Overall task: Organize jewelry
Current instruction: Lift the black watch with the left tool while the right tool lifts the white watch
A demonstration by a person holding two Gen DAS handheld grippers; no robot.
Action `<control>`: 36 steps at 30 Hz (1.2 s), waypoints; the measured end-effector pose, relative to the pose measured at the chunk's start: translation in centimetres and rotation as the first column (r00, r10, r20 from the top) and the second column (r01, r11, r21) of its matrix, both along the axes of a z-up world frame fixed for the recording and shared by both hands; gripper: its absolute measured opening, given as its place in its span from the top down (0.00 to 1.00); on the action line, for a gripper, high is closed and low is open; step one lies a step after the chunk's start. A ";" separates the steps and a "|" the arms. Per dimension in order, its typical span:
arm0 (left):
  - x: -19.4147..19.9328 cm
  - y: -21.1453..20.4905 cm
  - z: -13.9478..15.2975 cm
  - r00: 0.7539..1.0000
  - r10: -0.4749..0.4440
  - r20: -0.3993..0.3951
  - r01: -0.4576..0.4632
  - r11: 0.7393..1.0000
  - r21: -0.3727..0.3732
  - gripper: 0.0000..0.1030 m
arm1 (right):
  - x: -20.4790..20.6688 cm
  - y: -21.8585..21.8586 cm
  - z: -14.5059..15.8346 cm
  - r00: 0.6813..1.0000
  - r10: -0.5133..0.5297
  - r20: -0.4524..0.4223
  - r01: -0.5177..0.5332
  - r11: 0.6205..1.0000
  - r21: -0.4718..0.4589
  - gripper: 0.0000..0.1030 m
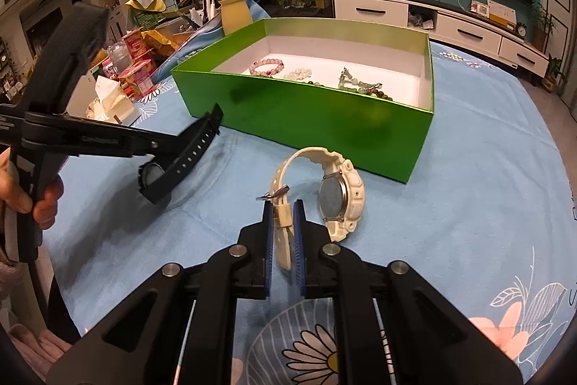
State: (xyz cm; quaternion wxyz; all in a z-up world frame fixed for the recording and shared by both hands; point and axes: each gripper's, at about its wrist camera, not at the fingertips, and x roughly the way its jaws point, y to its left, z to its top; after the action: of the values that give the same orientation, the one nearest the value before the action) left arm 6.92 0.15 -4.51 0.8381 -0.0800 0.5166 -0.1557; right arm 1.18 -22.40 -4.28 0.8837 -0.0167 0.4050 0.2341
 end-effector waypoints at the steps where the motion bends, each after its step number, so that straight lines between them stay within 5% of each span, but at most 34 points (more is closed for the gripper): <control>1: -0.1 0.1 0.2 1.000 0.001 0.004 -0.001 1.000 0.000 0.95 | -0.1 -0.1 0.0 1.000 -0.003 0.000 0.003 1.000 0.001 0.90; 22: -2.4 -0.6 3.7 0.996 -0.007 0.091 0.006 1.000 0.007 0.95 | -1.7 -1.4 2.9 0.998 -0.023 0.055 0.020 0.998 0.052 0.95; 25: -2.6 -0.5 3.6 0.996 -0.006 0.088 0.006 1.000 0.006 0.95 | -1.6 -1.6 2.2 1.000 -0.025 0.012 0.024 0.998 0.065 0.86; 26: -2.7 -0.5 3.6 0.996 -0.007 0.087 0.006 1.000 0.005 0.95 | -1.7 -1.6 2.1 1.000 -0.015 0.011 0.014 0.997 0.072 0.71; 28: -2.9 -0.5 3.5 0.997 -0.007 0.083 0.006 1.000 0.004 0.95 | -2.0 -1.3 2.1 1.000 -0.023 0.015 0.022 0.998 0.053 0.55; 36: -2.9 -0.7 2.6 0.998 -0.014 0.063 0.014 1.000 0.000 0.95 | -0.7 -1.5 0.2 0.998 -0.065 -0.018 0.065 0.998 0.000 0.60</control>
State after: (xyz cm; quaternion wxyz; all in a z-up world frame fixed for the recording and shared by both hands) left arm 3.97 -0.58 -1.87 0.8529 -0.0715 0.4904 -0.1643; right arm 0.50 -23.85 -4.09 0.8873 -0.0012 0.4130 0.2054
